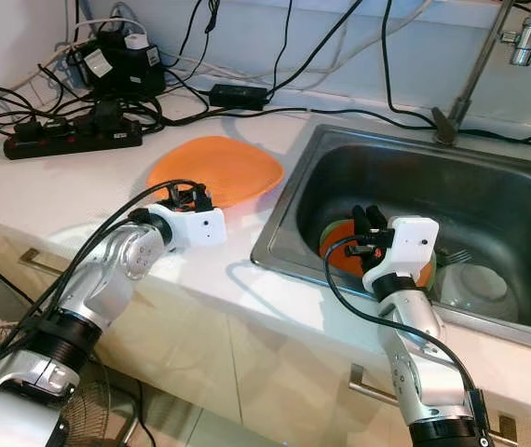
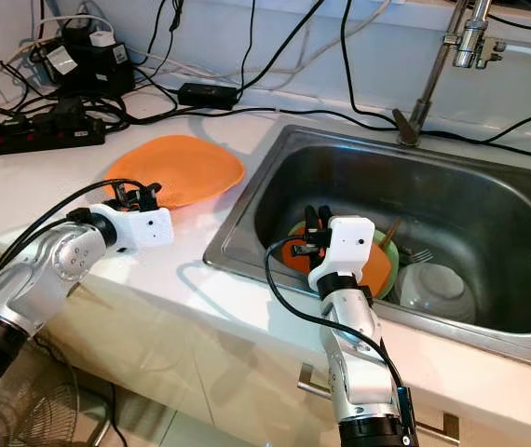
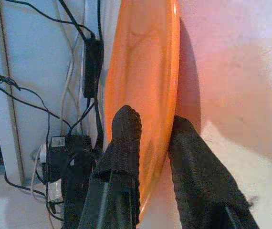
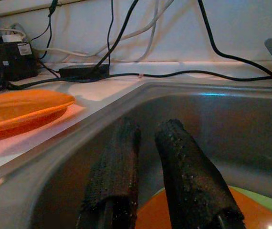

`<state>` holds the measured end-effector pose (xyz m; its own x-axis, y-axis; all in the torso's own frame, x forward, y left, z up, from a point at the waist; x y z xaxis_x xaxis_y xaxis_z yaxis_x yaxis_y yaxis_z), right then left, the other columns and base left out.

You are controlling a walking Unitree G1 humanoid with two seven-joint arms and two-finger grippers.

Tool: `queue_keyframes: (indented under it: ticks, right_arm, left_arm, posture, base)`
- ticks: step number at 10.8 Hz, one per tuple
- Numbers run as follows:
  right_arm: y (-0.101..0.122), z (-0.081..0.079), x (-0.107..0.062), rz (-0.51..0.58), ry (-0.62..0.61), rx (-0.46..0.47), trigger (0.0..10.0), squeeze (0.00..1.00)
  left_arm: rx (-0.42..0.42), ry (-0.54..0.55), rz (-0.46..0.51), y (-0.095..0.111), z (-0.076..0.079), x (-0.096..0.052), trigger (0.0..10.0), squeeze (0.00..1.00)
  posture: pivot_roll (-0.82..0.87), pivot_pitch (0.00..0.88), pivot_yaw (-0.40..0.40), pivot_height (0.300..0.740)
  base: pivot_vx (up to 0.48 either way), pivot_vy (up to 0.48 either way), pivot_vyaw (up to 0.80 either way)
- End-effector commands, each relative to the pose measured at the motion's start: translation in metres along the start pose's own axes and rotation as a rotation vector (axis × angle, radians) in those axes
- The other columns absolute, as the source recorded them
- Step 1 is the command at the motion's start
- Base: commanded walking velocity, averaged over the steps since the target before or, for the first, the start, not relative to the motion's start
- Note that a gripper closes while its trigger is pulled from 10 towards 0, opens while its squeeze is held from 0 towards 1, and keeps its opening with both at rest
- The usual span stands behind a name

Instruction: Kitchen organization

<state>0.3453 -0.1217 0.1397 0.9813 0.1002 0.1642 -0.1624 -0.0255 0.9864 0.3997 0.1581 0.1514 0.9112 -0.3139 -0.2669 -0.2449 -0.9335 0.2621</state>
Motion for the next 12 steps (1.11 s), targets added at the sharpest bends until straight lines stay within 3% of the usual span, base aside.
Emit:
queue_keyframes:
  ticks: [1,7,9,10,12]
  right_arm:
    - [-0.003,-0.001,0.001,-0.015,-0.002,0.011,10.0,0.00]
    - [-0.005,0.000,0.001,-0.022,-0.008,0.016,10.0,0.00]
    - [-0.005,0.000,0.001,-0.022,-0.010,0.017,10.0,0.00]
    - [-0.002,0.002,0.003,-0.018,-0.015,0.025,10.0,0.00]
    - [0.002,0.002,0.006,-0.010,-0.015,0.026,10.0,0.00]
  left_arm:
    - [-0.013,-0.134,-0.035,-0.009,0.041,0.000,0.0,0.00]
    - [-0.012,-0.133,-0.023,-0.007,0.042,0.000,0.0,0.00]
    - [0.026,-0.049,0.004,0.000,0.026,0.001,0.0,0.00]
    - [0.042,0.064,0.088,0.022,0.007,0.002,0.0,0.00]
    - [0.043,0.143,0.159,0.045,-0.001,0.002,0.0,0.00]
  posture:
    - [0.20,0.071,0.013,0.740]
    - [0.20,0.070,0.013,0.740]
    - [0.20,0.070,0.012,0.740]
    - [0.20,0.069,0.012,0.740]
    - [0.20,0.067,0.009,0.740]
  base:
    - [0.000,0.000,0.00]
    - [0.000,0.000,0.00]
    - [0.000,0.000,0.00]
    - [0.000,0.000,0.00]
    - [0.000,0.000,0.00]
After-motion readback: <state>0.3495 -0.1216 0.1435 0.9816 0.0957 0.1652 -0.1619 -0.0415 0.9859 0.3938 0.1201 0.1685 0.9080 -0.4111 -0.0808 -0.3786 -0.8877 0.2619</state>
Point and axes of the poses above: a point about 5 cm out from each wrist's last joint towards the gripper, its own x axis pointing out of the wrist towards the gripper, its own y axis along the axis of the wrist's last joint, z = x × y, the point moved 5 cm from there along x, pointing out of the wrist towards the gripper, and after that the axes turned 5 degrees about -x, right-handed, at the moved point
